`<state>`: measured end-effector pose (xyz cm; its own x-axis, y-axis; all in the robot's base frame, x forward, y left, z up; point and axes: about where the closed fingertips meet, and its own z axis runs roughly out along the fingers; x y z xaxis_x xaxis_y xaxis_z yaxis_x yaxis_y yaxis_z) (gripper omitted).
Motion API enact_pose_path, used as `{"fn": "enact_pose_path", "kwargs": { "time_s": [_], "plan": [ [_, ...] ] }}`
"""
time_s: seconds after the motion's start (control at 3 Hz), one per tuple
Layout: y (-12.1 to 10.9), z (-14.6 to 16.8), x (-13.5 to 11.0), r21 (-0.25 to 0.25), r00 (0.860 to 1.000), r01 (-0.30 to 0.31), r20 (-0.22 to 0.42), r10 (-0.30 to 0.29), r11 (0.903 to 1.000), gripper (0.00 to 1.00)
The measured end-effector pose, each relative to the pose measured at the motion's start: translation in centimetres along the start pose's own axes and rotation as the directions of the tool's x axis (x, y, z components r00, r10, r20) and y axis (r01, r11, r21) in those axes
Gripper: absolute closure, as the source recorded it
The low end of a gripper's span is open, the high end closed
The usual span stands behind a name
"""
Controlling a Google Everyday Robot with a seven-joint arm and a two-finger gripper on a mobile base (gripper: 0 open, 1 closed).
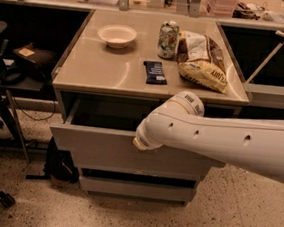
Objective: Open top drawer
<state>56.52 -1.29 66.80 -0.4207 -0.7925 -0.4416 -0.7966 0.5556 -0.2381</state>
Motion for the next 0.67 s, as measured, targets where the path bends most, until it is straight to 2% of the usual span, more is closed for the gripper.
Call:
{"fn": "enact_pose_path", "kwargs": {
  "time_s": [0.67],
  "plan": [
    [0.80, -0.88, 0.67, 0.008, 1.000, -0.002, -0.009, 0.002, 1.0000, 1.00]
  ]
}}
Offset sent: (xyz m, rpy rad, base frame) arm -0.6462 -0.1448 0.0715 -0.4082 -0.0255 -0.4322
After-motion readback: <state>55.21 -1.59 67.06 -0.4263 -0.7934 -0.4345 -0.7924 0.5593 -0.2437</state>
